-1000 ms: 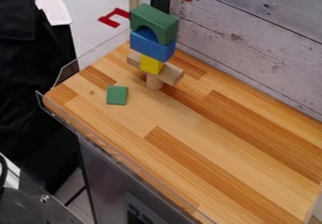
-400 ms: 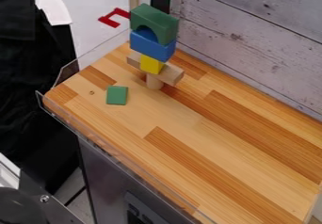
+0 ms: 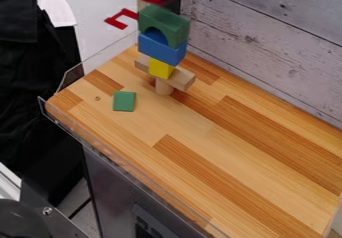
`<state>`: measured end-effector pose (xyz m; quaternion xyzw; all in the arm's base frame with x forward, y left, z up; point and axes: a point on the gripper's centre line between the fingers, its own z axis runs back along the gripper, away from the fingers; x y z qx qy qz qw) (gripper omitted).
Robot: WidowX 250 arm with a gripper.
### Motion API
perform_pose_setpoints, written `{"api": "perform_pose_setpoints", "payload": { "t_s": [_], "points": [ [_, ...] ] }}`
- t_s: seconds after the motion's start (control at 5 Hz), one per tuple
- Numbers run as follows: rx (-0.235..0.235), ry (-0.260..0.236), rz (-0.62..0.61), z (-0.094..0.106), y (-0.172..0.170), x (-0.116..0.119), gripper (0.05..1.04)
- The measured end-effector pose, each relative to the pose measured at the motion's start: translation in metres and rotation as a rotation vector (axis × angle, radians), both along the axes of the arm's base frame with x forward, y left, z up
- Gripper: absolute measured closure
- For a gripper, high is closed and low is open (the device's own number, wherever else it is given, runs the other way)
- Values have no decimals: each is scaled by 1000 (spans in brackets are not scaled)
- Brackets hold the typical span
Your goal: Put the red cube on top of the green arch from the tower
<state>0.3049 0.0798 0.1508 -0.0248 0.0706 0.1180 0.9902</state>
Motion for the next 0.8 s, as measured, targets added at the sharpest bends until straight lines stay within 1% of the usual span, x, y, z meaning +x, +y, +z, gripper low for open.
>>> {"api": "perform_pose_setpoints", "payload": {
  "t_s": [0.2,0.4,0.8],
  "points": [
    [-14,5,-5,-5,-1,0,504],
    [-24,25,-20,-16,-6,1,504],
    [-33,20,-28,-18,-15,4,504]
  ]
}}
